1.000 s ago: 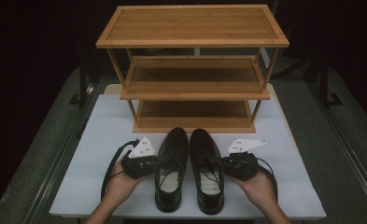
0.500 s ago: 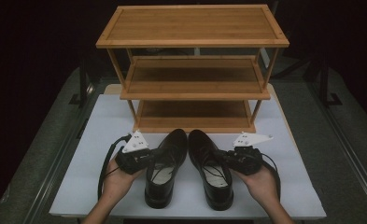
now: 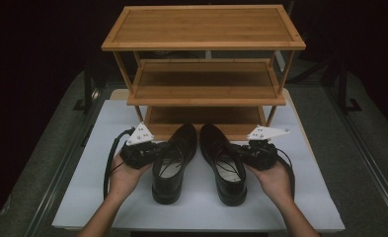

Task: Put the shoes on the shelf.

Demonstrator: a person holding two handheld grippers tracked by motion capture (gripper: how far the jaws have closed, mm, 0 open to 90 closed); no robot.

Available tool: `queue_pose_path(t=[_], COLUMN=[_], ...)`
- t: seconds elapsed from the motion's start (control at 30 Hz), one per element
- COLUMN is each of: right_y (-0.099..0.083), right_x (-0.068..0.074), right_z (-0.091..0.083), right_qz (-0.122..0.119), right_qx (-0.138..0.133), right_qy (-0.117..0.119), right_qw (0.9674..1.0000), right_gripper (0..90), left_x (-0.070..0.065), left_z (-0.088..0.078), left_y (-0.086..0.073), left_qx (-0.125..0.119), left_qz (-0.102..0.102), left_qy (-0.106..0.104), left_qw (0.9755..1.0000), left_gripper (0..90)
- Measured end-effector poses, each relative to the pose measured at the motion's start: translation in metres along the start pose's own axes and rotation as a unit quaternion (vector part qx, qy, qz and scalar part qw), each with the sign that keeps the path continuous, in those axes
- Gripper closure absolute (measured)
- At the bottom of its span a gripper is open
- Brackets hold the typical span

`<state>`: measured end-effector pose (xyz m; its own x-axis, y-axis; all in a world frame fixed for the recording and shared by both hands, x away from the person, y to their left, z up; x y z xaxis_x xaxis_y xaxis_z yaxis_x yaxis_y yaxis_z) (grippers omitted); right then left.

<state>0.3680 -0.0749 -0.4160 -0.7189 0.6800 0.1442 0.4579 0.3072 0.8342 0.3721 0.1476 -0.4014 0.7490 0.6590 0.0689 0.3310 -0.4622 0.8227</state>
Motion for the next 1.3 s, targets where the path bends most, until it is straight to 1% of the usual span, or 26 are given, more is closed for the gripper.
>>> queue_pose_path(t=[0.03, 0.07, 0.1, 0.13, 0.2, 0.27, 0.3, 0.33, 0.37, 0.4, 0.47, 0.53, 0.57, 0.67, 0.7, 0.73, 0.77, 0.8, 0.83, 0.87, 0.93, 1.03, 1.07, 1.1, 1.23, 1.3], right_y=[0.002, 0.002, 0.005, 0.007, 0.009, 0.015, 0.017, 0.017, 0.021, 0.021, 0.024, 0.027, 0.03, 0.033, 0.035, 0.035, 0.038, 0.04, 0.04, 0.042, 0.043, 0.045, 0.046, 0.046, 0.049, 0.05], right_x=[-0.003, -0.003, -0.008, -0.01, -0.012, -0.02, -0.023, -0.023, -0.028, -0.028, -0.033, -0.038, -0.043, -0.048, -0.054, -0.054, -0.059, -0.062, -0.062, -0.066, -0.071, -0.075, -0.08, -0.081, -0.086, -0.09], right_z=[0.001, 0.001, 0.004, 0.006, 0.008, 0.014, 0.016, 0.016, 0.021, 0.021, 0.027, 0.033, 0.039, 0.045, 0.05, 0.05, 0.055, 0.058, 0.058, 0.062, 0.065, 0.07, 0.074, 0.076, 0.081, 0.085], right_qz=[-0.001, -0.001, 0.001, 0.0, 0.001, -0.001, -0.001, -0.001, -0.003, -0.003, 0.0, 0.001, 0.002, 0.002, 0.001, 0.001, 0.005, 0.005, 0.005, 0.006, 0.009, 0.014, 0.012, 0.014, 0.016, 0.02], right_qx=[-0.002, -0.002, -0.004, -0.006, -0.008, -0.01, -0.01, -0.01, -0.011, -0.011, -0.014, -0.015, -0.014, -0.016, -0.016, -0.016, -0.016, -0.017, -0.017, -0.019, -0.019, -0.021, -0.02, -0.019, -0.02, -0.023], right_qy=[-0.002, -0.002, -0.007, -0.009, -0.01, -0.018, -0.022, -0.022, -0.027, -0.027, -0.031, -0.037, -0.044, -0.049, -0.058, -0.058, -0.065, -0.069, -0.069, -0.076, -0.082, -0.087, -0.093, -0.095, -0.103, -0.111], right_qw=[1.0, 1.0, 1.0, 0.9999, 0.9999, 0.9998, 0.9997, 0.9997, 0.9996, 0.9996, 0.9994, 0.9992, 0.9989, 0.9987, 0.9982, 0.9982, 0.9978, 0.9974, 0.9974, 0.9969, 0.9964, 0.9959, 0.9954, 0.9952, 0.9943, 0.9933], right_gripper=[87.0, 87.0, 86.9, 86.9, 86.9, 86.9, 86.9, 86.9, 86.9, 86.9, 86.9, 86.9, 86.9, 86.9, 86.9, 86.9, 86.9, 86.9, 86.9, 86.8, 86.8, 86.8, 86.8, 86.8, 86.8, 86.7], left_x=[0.005, 0.005, 0.009, 0.009, 0.013, 0.018, 0.023, 0.023, 0.025, 0.027, 0.031, 0.036, 0.04, 0.045, 0.049, 0.049, 0.054, 0.054, 0.056, 0.059, 0.061, 0.064, 0.065, 0.067, 0.068, 0.07], left_z=[0.003, 0.003, 0.008, 0.008, 0.013, 0.02, 0.027, 0.027, 0.03, 0.034, 0.04, 0.046, 0.053, 0.059, 0.065, 0.065, 0.071, 0.071, 0.074, 0.079, 0.085, 0.09, 0.096, 0.099, 0.105, 0.111], left_y=[0.003, 0.003, 0.005, 0.005, 0.007, 0.009, 0.01, 0.01, 0.011, 0.012, 0.014, 0.017, 0.019, 0.021, 0.024, 0.024, 0.027, 0.027, 0.028, 0.03, 0.032, 0.033, 0.034, 0.035, 0.037, 0.037], left_qx=[0.0, 0.0, -0.001, -0.001, -0.001, -0.003, -0.005, -0.005, -0.006, -0.007, -0.008, -0.01, -0.012, -0.014, -0.018, -0.018, -0.022, -0.022, -0.022, -0.024, -0.027, -0.026, -0.028, -0.03, -0.036, -0.039], left_qz=[0.0, 0.0, -0.002, -0.002, 0.001, -0.005, -0.008, -0.008, -0.01, -0.01, -0.009, -0.009, -0.008, -0.005, -0.007, -0.007, -0.008, -0.008, -0.01, -0.009, -0.01, -0.009, -0.01, -0.013, -0.014, -0.016], left_qy=[0.003, 0.003, 0.004, 0.004, 0.008, 0.009, 0.014, 0.014, 0.017, 0.019, 0.024, 0.031, 0.037, 0.045, 0.051, 0.051, 0.057, 0.057, 0.06, 0.064, 0.067, 0.072, 0.078, 0.079, 0.084, 0.09], left_qw=[1.0, 1.0, 1.0, 1.0, 1.0, 0.9999, 0.9999, 0.9999, 0.9998, 0.9997, 0.9996, 0.9994, 0.9992, 0.9989, 0.9985, 0.9985, 0.9981, 0.9981, 0.9979, 0.9977, 0.9973, 0.997, 0.9965, 0.9963, 0.9957, 0.995], left_gripper=[87.2, 87.2, 87.1, 87.2, 87.1, 87.2, 87.2, 87.2, 87.1, 87.1, 87.1, 87.1, 87.1, 87.1, 87.1, 87.1, 87.1, 87.1, 87.1, 87.1, 87.1, 87.1, 87.1, 87.1, 87.1, 87.1])
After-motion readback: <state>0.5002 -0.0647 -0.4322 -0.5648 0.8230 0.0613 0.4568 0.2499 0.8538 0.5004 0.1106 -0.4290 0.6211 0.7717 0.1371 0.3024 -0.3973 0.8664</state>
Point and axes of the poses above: each handheld gripper's, and its own axes: z roughly forward along the jaws, y roughly out of its top, x roughly to its left, the point moved 10 cm from there along z, roughly forward along the jaws, and after that the axes turned 2 degrees about y, right-handed, at the moved point
